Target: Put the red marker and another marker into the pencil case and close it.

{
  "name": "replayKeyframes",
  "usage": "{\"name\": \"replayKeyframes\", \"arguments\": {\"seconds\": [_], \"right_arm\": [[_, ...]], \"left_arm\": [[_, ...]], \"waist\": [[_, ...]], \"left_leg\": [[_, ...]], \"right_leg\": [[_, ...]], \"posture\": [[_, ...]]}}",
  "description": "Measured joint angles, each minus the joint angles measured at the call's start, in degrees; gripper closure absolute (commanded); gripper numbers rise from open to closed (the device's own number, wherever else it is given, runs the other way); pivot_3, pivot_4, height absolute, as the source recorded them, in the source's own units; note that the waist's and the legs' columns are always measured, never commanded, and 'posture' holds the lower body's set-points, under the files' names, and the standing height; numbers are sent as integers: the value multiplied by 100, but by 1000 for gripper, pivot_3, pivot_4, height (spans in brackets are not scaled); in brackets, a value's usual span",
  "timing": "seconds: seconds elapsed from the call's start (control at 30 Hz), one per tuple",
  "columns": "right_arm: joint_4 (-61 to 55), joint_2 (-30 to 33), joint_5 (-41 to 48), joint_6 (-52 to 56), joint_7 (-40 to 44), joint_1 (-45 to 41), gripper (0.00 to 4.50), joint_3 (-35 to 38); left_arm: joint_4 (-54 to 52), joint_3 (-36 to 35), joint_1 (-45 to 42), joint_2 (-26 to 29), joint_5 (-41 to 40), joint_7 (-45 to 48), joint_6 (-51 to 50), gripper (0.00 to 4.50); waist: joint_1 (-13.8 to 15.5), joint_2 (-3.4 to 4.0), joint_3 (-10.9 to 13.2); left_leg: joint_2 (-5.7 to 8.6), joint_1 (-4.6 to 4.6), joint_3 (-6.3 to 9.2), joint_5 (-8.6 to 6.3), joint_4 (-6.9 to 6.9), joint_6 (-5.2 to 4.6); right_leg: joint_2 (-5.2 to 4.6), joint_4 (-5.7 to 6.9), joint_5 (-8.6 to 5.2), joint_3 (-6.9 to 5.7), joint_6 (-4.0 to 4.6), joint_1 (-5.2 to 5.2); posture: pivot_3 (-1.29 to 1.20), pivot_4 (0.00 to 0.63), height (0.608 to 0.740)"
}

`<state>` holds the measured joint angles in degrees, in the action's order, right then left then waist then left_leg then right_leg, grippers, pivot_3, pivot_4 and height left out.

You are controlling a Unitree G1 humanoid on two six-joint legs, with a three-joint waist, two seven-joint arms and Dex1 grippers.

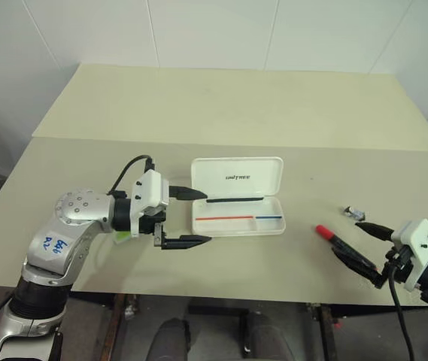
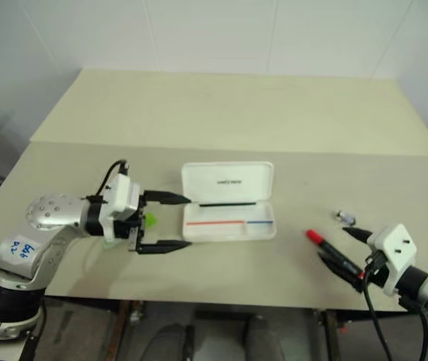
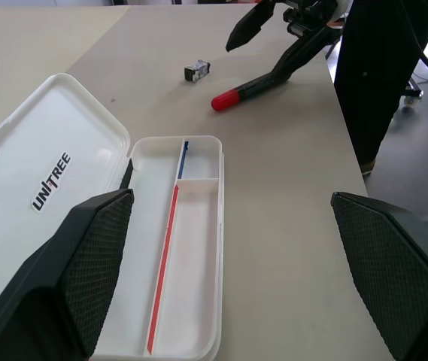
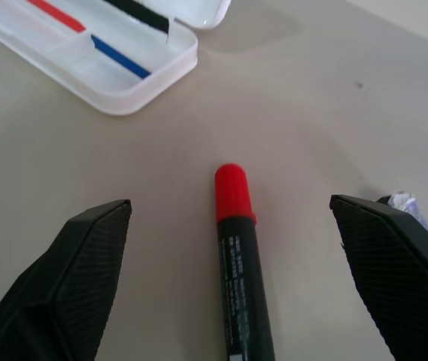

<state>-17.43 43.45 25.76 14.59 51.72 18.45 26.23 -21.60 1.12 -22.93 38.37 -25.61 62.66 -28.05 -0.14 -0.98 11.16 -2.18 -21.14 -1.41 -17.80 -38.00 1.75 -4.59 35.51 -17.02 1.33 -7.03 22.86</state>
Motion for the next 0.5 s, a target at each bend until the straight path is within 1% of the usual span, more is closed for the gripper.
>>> {"name": "replayKeyframes", "arguments": {"seconds": [0.2,0.23,0.3,0.5], "right_arm": [[514,-24,-171,-321,150,-13,0,-113],[640,-30,-191,-375,192,-24,188,-132],[878,-30,-263,-480,247,-44,660,-137],[1292,-33,-386,-725,415,-143,2910,-358]], "left_arm": [[-1,11,-41,1,0,-1,-1,13],[-2,12,-51,0,0,-2,-2,0],[-2,12,-64,1,0,-3,-2,0],[-5,13,-81,1,0,-51,-6,0]], "waist": [[2,0,0],[1,0,0],[1,0,0],[-8,0,0]], "left_leg": [[0,-1,-1,0,0,0],[1,0,-2,0,0,0],[1,1,-2,0,0,0],[0,2,-3,0,0,0]], "right_leg": [[0,-3,1,1,-1,0],[0,-2,1,1,-1,0],[0,-2,1,2,-1,0],[0,0,2,4,-3,0]], "posture": [[0,150,740],[0,150,740],[0,150,740],[0,150,740]]}}
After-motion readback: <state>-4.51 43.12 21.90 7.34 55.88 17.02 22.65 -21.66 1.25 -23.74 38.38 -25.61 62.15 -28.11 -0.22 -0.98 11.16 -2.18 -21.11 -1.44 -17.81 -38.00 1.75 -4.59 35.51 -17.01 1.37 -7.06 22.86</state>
